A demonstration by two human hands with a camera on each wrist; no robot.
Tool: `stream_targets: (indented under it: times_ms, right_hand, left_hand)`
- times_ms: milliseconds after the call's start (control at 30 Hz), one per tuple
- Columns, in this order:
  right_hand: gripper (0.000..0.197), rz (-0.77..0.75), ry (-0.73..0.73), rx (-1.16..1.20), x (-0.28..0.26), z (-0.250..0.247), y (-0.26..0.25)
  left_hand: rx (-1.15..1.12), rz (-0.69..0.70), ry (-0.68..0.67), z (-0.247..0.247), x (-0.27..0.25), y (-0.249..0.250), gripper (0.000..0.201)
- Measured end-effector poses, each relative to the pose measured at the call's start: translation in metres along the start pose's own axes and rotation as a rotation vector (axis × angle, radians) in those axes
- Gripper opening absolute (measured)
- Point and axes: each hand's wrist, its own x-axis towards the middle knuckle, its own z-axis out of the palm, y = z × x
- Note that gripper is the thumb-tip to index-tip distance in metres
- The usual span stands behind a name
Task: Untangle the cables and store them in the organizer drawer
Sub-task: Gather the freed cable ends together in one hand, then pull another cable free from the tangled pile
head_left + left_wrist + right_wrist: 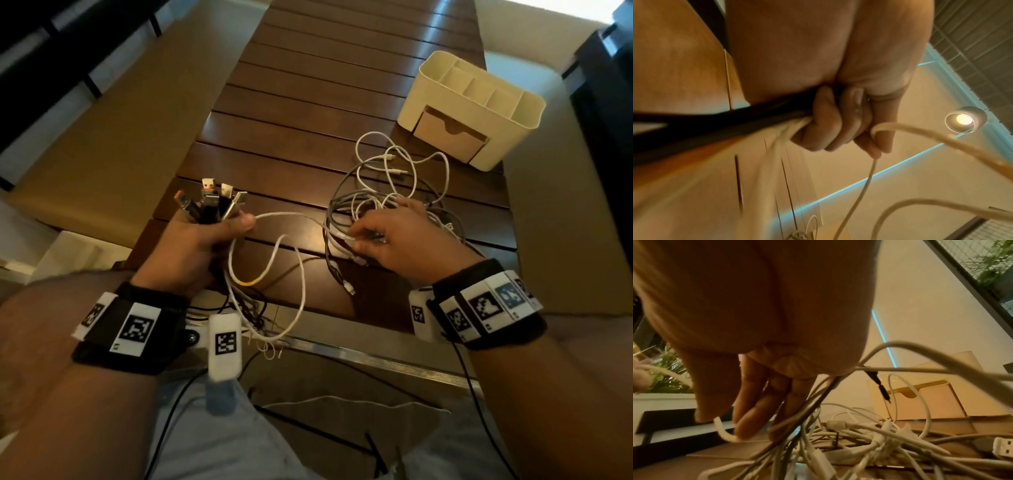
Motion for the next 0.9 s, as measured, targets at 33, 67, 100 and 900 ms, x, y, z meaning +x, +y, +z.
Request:
stream_targets:
  times_ms: [33, 67, 100, 900]
  right_hand:
    - [0.025, -0.006, 0.034, -0.015, 0.0, 0.002, -0.002]
    - [0.027, -0.003, 0.067, -0.033, -0.001, 0.004, -0.003]
    - [0.028, 0.008, 0.088, -0.053, -0.001, 0.005, -0.004]
    - [0.02, -0.118, -0.015, -0.078, -0.002, 0.007, -0.019]
  left_hand:
    - [0.001, -0.008, -0.005, -0.001, -0.001, 0.0, 0.016]
    - [0.002, -0.017, -0.007, -0.002, -0.001, 0.0, 0.019]
    - [0.002, -0.023, -0.011, -0.003, -0.002, 0.001, 0.024]
    - [0.331, 0.019, 0.066, 0.018, 0.002, -0.013, 0.018]
